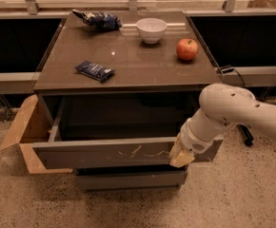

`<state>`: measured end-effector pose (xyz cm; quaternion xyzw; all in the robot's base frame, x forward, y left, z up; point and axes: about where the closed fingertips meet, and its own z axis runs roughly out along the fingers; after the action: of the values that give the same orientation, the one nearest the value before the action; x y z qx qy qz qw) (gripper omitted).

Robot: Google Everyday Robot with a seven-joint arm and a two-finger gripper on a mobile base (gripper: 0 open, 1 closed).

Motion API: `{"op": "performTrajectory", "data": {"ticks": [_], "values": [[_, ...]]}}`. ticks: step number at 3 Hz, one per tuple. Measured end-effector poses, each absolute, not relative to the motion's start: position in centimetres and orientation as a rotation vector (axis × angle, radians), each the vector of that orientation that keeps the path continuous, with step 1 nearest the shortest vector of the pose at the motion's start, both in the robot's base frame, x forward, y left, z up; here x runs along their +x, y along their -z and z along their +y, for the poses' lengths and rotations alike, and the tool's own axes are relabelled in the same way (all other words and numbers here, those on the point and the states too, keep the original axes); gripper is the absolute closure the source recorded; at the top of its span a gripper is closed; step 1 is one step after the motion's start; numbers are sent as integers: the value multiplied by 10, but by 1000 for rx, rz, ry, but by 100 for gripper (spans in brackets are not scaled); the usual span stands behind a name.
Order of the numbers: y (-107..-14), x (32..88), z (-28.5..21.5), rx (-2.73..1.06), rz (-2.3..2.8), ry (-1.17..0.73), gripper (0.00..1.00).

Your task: Close top drawer

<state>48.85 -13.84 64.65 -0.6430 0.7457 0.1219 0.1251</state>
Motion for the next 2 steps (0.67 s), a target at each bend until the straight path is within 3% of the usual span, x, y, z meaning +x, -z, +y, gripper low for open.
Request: {"op": "performTrajectory", "data": {"ticks": [2], "values": [[-647, 502, -150, -1854, 2163, -335, 0]]}}
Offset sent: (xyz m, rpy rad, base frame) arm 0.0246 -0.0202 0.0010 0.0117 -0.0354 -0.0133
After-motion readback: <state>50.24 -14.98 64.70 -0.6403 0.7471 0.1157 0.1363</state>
